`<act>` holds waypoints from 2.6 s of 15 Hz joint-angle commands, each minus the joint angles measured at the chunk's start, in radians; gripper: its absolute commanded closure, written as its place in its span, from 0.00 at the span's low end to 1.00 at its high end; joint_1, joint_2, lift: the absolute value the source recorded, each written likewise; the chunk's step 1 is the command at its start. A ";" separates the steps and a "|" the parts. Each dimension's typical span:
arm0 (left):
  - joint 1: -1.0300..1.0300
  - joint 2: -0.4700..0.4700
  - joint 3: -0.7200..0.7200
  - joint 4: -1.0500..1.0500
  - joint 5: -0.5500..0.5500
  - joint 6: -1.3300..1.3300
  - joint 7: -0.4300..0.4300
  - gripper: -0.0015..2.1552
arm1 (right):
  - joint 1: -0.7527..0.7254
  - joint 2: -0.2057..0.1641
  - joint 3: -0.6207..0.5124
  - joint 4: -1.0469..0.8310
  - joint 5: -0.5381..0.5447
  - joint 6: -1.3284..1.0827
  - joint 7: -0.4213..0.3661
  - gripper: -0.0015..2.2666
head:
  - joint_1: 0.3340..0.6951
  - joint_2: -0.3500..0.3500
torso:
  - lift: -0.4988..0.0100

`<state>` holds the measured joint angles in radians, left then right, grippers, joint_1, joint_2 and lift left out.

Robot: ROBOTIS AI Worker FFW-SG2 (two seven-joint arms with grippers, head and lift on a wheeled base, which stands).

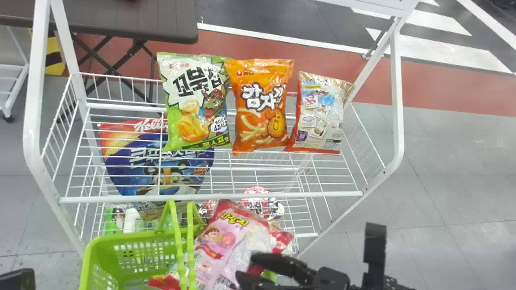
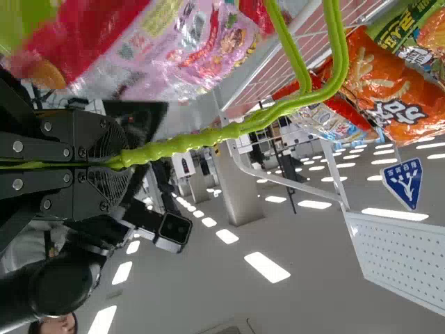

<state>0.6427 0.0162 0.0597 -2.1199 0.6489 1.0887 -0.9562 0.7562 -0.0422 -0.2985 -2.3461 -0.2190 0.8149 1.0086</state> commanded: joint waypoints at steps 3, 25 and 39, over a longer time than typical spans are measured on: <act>-0.008 0.002 -0.008 -0.003 -0.005 0.000 0.019 0.51 | -0.024 0.015 -0.130 -0.056 -0.145 0.188 0.027 0.02 | 1.00 0.00 | 0.98; -0.086 0.016 -0.017 0.046 -0.006 0.064 0.022 0.51 | -0.690 0.043 0.407 0.541 0.265 -0.374 -0.461 0.04 | 1.00 0.24 | 0.98; -0.109 0.042 0.012 0.090 0.025 0.098 -0.032 0.51 | -0.830 0.043 0.602 0.732 0.406 -0.325 -1.033 0.16 | 1.00 0.35 | 0.98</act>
<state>0.5338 0.0581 0.0722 -2.0291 0.6734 1.1830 -0.9871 -0.0638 -0.0015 0.3145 -1.6215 0.1974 0.4820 -0.0302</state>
